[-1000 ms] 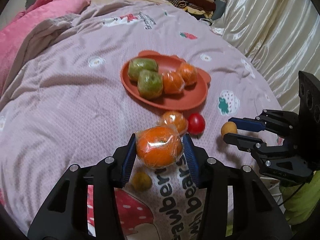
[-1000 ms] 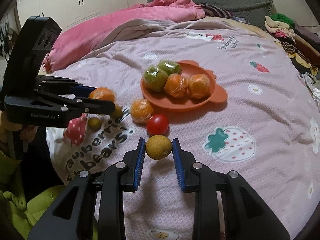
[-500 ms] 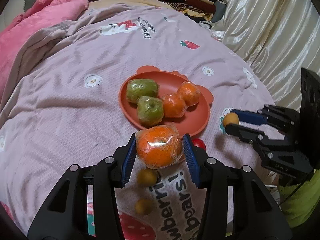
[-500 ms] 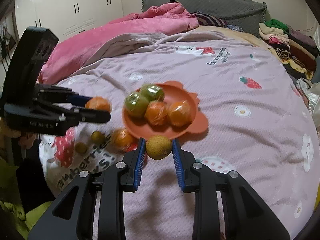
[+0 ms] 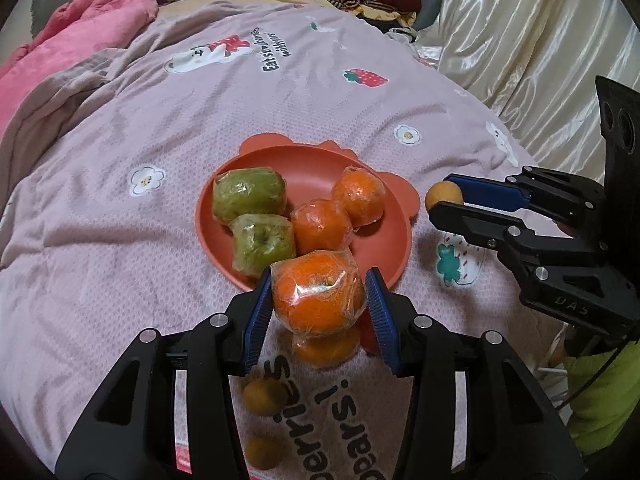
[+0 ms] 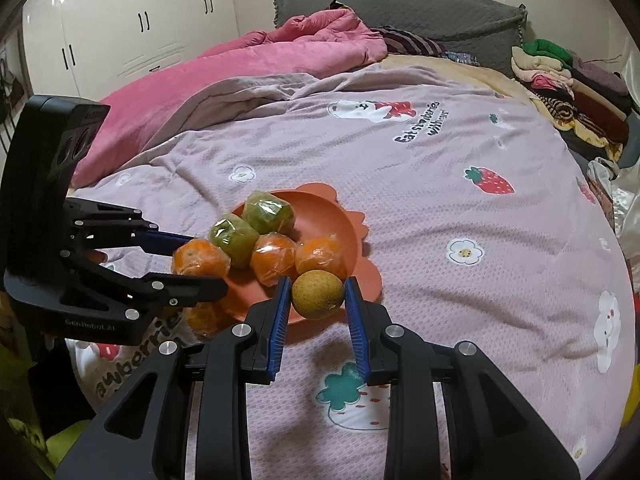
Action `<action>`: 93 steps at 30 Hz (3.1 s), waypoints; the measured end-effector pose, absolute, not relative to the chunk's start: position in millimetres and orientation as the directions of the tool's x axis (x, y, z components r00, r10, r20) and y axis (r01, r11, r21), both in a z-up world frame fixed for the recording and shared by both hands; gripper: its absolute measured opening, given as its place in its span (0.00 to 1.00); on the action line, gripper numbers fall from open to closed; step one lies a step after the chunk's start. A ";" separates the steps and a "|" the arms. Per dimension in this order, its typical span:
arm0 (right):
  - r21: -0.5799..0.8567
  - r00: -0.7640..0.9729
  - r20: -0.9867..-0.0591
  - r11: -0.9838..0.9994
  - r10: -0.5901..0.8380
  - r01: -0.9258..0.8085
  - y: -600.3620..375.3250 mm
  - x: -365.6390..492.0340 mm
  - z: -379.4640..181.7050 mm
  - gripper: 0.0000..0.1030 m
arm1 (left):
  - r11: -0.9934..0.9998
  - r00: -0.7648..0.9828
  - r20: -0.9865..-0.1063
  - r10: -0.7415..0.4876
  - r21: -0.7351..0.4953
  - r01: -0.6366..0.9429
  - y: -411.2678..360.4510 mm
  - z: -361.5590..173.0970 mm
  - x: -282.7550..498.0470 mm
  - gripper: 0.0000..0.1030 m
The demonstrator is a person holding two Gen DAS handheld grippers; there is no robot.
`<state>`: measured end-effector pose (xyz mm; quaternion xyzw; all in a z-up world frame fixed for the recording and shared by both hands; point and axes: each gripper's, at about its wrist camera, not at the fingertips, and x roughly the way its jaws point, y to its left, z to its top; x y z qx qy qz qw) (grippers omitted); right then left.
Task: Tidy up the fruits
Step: 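Carry the wrapped orange with left tool into the plate while right tool carries the yellow fruit there, then open left tool to release the orange while right tool releases the yellow fruit in the plate, then withdraw both open tools back toward the remaining loose fruits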
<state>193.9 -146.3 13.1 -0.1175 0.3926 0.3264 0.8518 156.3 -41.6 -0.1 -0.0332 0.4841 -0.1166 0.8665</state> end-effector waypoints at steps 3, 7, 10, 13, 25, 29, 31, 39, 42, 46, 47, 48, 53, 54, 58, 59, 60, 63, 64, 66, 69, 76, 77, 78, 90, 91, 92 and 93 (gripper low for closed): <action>0.062 0.473 -0.749 0.760 0.464 -0.646 -147.6 198.7 11.2 0.26 | 0.971 0.499 -0.834 -0.234 -0.170 0.171 -42.9 -2.0 159.6 0.37; 0.067 0.471 -0.751 0.763 0.463 -0.643 -147.8 206.8 10.2 0.26 | 0.971 0.499 -0.834 -0.234 -0.170 0.171 -43.6 -2.5 163.0 0.37; 0.074 0.467 -0.753 0.765 0.464 -0.640 -147.3 214.3 8.9 0.26 | 0.970 0.499 -0.834 -0.234 -0.168 0.173 -44.5 -3.0 165.1 0.37; 0.076 0.460 -0.761 0.766 0.458 -0.638 -145.9 220.3 4.9 0.26 | 0.971 0.498 -0.836 -0.229 -0.163 0.172 -45.3 -4.6 166.9 0.37; 0.082 0.424 -0.775 0.739 0.469 -0.668 -131.9 220.0 -2.2 0.26 | 0.976 0.498 -0.841 -0.210 -0.148 0.162 -41.2 -8.6 172.0 0.37; 0.082 0.414 -0.780 0.733 0.469 -0.675 -126.9 220.9 -4.9 0.26 | 0.976 0.502 -0.838 -0.212 -0.153 0.158 -39.1 -7.4 173.3 0.37; 0.083 0.410 -0.783 0.731 0.469 -0.677 -125.0 221.2 -5.9 0.26 | 0.976 0.505 -0.838 -0.209 -0.149 0.158 -38.2 -6.7 173.7 0.37; 0.076 0.405 -0.790 0.728 0.461 -0.681 -121.2 222.3 -7.4 0.26 | 0.975 0.504 -0.837 -0.213 -0.149 0.164 -37.8 -6.8 173.2 0.37; 0.074 0.403 -0.793 0.729 0.457 -0.681 -120.4 222.7 -8.1 0.26 | 0.975 0.503 -0.837 -0.213 -0.150 0.163 -37.3 -7.7 173.4 0.37; 0.073 0.401 -0.795 0.728 0.455 -0.682 -119.3 222.8 -8.8 0.26 | 0.975 0.502 -0.838 -0.213 -0.150 0.163 -37.3 -7.9 173.5 0.37; 0.073 0.401 -0.794 0.727 0.456 -0.683 -119.3 222.7 -8.8 0.26 | 0.975 0.503 -0.838 -0.214 -0.150 0.164 -37.1 -7.8 173.4 0.37; 0.075 0.400 -0.794 0.727 0.458 -0.683 -119.4 222.7 -8.7 0.26 | 0.975 0.503 -0.837 -0.214 -0.151 0.163 -36.8 -7.9 173.3 0.37; 0.074 0.404 -0.791 0.729 0.458 -0.681 -120.8 222.7 -6.8 0.27 | 0.975 0.503 -0.837 -0.214 -0.151 0.164 -37.3 -6.9 172.4 0.37; 0.072 0.408 -0.790 0.730 0.458 -0.679 -121.5 222.4 -5.9 0.27 | 0.975 0.503 -0.838 -0.212 -0.150 0.162 -37.4 -6.6 172.3 0.37; 0.067 0.423 -0.784 0.739 0.455 -0.670 -125.4 221.7 -2.4 0.34 | 0.975 0.504 -0.838 -0.211 -0.149 0.162 -37.5 -5.7 171.7 0.37; 0.067 0.425 -0.783 0.740 0.454 -0.669 -126.3 221.7 -1.6 0.35 | 0.975 0.503 -0.838 -0.212 -0.149 0.163 -37.8 -5.6 171.5 0.37; 0.066 0.428 -0.782 0.742 0.453 -0.667 -127.8 221.5 -0.8 0.35 | 0.976 0.503 -0.839 -0.210 -0.147 0.163 -38.0 -5.7 171.1 0.37; 0.060 0.435 -0.782 0.748 0.447 -0.661 -129.8 221.1 0.9 0.40 | 0.976 0.501 -0.840 -0.208 -0.144 0.163 -39.2 -5.2 170.1 0.37; 0.060 0.435 -0.781 0.748 0.447 -0.661 -130.2 220.8 1.3 0.41 | 0.976 0.501 -0.840 -0.209 -0.145 0.163 -39.0 -5.2 170.1 0.37; 0.056 0.441 -0.780 0.751 0.445 -0.658 -131.1 220.0 2.4 0.43 | 0.976 0.502 -0.840 -0.206 -0.144 0.161 -39.1 -4.7 169.2 0.38; 0.055 0.444 -0.777 0.751 0.446 -0.658 -131.3 218.4 4.1 0.46 | 0.977 0.501 -0.841 -0.203 -0.141 0.159 -39.0 -3.9 168.1 0.39; 0.057 0.450 -0.774 0.755 0.447 -0.653 -131.5 216.8 5.2 0.55 | 0.978 0.509 -0.838 -0.196 -0.132 0.160 -38.1 1.9 161.0 0.46; 0.056 0.451 -0.773 0.757 0.446 -0.652 -132.0 216.6 5.8 0.57 | 0.979 0.512 -0.837 -0.194 -0.130 0.159 -37.9 2.5 160.3 0.48; 0.055 0.456 -0.771 0.759 0.445 -0.648 -132.6 216.2 6.5 0.58 | 0.980 0.514 -0.836 -0.190 -0.128 0.154 -36.9 3.5 159.4 0.50; 0.053 0.492 -0.750 0.782 0.442 -0.622 -142.2 210.5 18.7 0.75 | 0.989 0.545 -0.826 -0.143 -0.098 0.112 -28.3 12.1 148.9 0.70; 0.051 0.495 -0.748 0.782 0.442 -0.621 -142.7 209.6 20.0 0.76 | 0.989 0.548 -0.825 -0.141 -0.097 0.110 -28.0 13.0 148.1 0.71; 0.051 0.497 -0.746 0.782 0.443 -0.621 -143.1 208.9 20.8 0.77 | 0.990 0.551 -0.823 -0.138 -0.095 0.106 -27.6 14.2 147.3 0.72; 0.048 0.502 -0.744 0.784 0.442 -0.619 -143.8 207.8 22.1 0.78 | 0.990 0.552 -0.823 -0.135 -0.093 0.103 -27.2 15.0 146.7 0.74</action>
